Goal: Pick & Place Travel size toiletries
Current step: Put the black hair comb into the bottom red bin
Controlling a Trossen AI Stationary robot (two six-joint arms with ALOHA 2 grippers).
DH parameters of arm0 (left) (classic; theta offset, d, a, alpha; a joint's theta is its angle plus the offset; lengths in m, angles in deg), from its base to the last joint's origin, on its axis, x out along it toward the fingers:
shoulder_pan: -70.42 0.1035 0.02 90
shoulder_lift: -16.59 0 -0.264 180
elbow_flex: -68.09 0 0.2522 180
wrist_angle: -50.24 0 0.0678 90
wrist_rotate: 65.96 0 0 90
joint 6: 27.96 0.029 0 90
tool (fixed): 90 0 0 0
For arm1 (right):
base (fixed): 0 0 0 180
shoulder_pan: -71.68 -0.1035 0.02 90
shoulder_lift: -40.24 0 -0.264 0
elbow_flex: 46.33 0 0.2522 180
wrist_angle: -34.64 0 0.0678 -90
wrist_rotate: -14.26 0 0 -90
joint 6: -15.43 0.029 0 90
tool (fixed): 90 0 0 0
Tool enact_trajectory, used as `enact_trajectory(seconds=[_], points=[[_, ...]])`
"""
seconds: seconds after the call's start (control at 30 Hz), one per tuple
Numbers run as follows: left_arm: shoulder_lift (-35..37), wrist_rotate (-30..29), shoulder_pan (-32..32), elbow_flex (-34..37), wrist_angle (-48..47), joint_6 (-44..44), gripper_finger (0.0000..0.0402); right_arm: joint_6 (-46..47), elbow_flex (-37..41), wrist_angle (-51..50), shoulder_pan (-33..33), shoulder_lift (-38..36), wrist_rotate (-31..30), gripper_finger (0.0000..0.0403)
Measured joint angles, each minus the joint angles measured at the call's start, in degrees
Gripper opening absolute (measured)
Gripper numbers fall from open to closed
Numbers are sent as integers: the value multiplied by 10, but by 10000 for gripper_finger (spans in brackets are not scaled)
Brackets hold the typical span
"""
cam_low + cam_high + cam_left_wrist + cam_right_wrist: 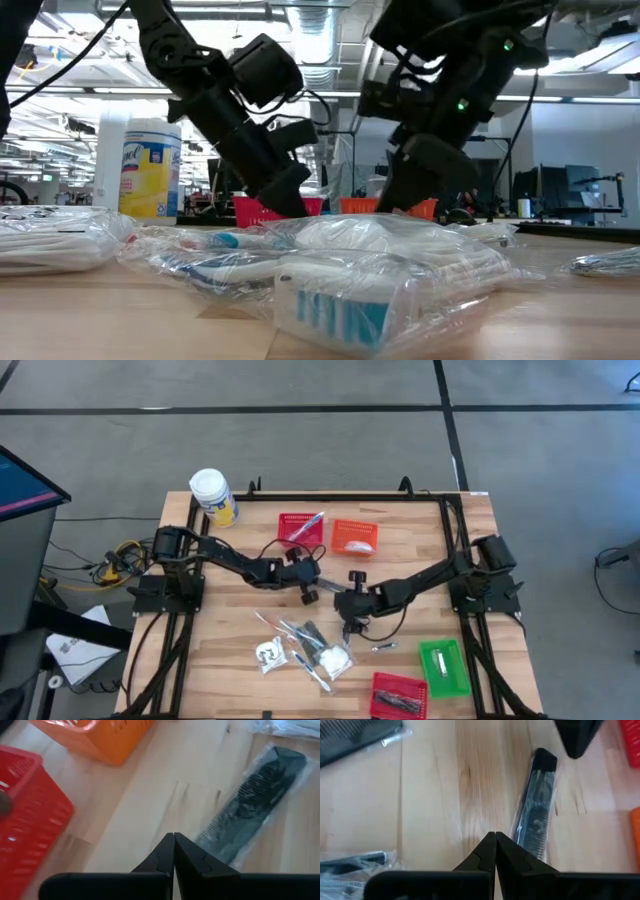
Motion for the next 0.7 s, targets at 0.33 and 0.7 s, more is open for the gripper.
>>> enact_trajectory(seconds=[0.33,0.7], points=[[0,151,12,4,5,-1,1,20,3,-15,16,2,27,0],[34,183,10,8,-17,-1,1,28,2,-35,24,17,57,0]])
